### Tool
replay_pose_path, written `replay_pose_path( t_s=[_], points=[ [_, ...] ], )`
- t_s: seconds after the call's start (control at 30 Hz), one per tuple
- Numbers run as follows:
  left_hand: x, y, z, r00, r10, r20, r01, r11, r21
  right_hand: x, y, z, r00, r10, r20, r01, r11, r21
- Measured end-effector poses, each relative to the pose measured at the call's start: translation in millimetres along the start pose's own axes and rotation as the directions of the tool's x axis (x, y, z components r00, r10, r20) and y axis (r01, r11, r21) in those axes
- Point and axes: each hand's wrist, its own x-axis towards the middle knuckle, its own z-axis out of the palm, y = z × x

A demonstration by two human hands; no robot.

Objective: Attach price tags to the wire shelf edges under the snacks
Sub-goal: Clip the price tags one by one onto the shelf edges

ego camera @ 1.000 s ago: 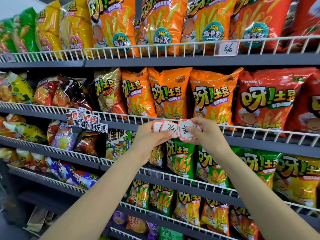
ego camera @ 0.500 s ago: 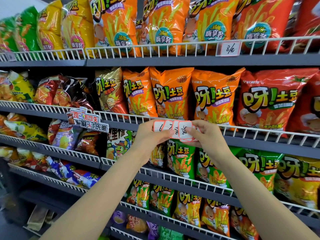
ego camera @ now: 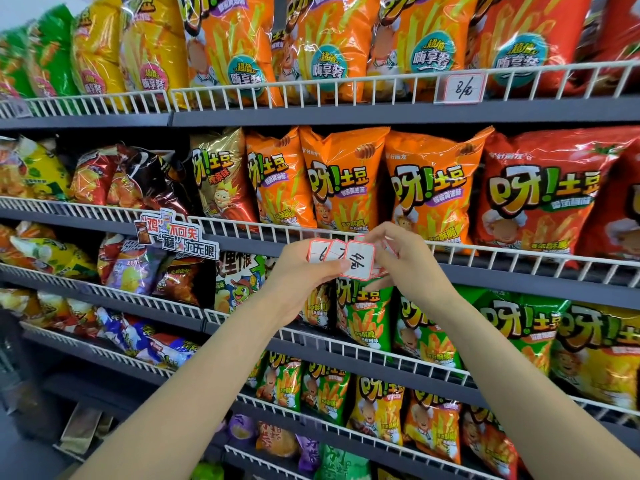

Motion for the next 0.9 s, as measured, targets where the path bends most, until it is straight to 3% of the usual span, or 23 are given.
replay_pose_path(
  t_s=[0.17,0.3,0.43,0.57,0.67,0.9],
  points=[
    [-6.2,-9.3,1.0,0.999,0.015,-0.041,-0.009,0.99,0.14,-5.8,5.0,10.3,0.982,0.182,0.05,-0.189,0.954,0.234],
    [-9.0,-14.7,3.6,0.998,0.044,-0.04,-0.034,0.976,0.217,-11.6,11.4,19.0,0.992,0.122,0.014,-0.123,0.986,0.113],
    [-9.2,-19.9,4.3,0.997,0.051,-0.054,-0.034,0.955,0.293,-14.2,19.4,25.5,0.993,0.117,-0.001,-0.116,0.983,0.143],
    [-9.8,-28.6,9.9,0.998,0.049,-0.049,-0.03,0.945,0.327,-18.3,31.5,32.5,0.994,0.057,-0.098,-0.061,0.998,-0.032],
    [-10.8,-37.8,13.1,0.999,0.025,-0.045,-0.008,0.939,0.345,-23.5,37.5,36.3,0.994,0.037,-0.105,-0.039,0.999,-0.016],
    [-10.2,-36.1,15.9,0.996,0.023,-0.089,0.011,0.932,0.363,-18.8,46.1,37.6,0.994,0.068,-0.091,-0.077,0.992,-0.101]
  ],
)
